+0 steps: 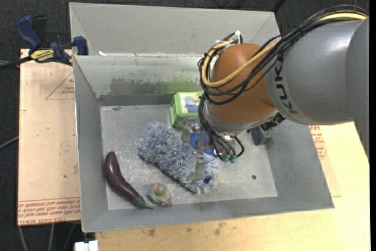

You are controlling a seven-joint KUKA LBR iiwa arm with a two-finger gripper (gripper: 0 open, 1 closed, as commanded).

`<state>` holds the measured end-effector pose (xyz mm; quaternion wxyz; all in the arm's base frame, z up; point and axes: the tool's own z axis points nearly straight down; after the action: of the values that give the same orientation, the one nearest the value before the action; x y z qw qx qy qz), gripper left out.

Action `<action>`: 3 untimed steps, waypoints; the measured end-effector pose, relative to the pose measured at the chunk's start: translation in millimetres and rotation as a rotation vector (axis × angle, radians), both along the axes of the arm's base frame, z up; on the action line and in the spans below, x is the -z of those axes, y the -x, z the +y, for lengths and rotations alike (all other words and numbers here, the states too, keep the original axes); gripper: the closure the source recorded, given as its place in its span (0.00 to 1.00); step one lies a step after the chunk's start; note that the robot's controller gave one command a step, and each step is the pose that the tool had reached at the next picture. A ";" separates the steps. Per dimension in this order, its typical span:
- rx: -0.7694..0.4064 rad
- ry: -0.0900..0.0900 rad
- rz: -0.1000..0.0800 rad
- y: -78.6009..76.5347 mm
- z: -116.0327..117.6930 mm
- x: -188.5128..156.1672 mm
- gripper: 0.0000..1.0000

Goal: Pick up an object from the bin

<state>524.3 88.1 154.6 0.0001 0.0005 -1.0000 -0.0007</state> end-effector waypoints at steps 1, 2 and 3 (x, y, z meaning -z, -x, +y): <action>0.011 -0.001 -0.008 -11.4 -2.6 50.7 0.00; -0.045 0.000 0.001 -9.7 0.6 84.9 1.00; -0.044 0.000 0.001 -9.7 0.6 84.9 1.00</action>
Offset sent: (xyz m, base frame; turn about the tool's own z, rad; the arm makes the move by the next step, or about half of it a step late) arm 0.0096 0.0001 -0.0846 -0.0464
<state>534.0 88.7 69.7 0.0006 0.0228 -0.9997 -0.0007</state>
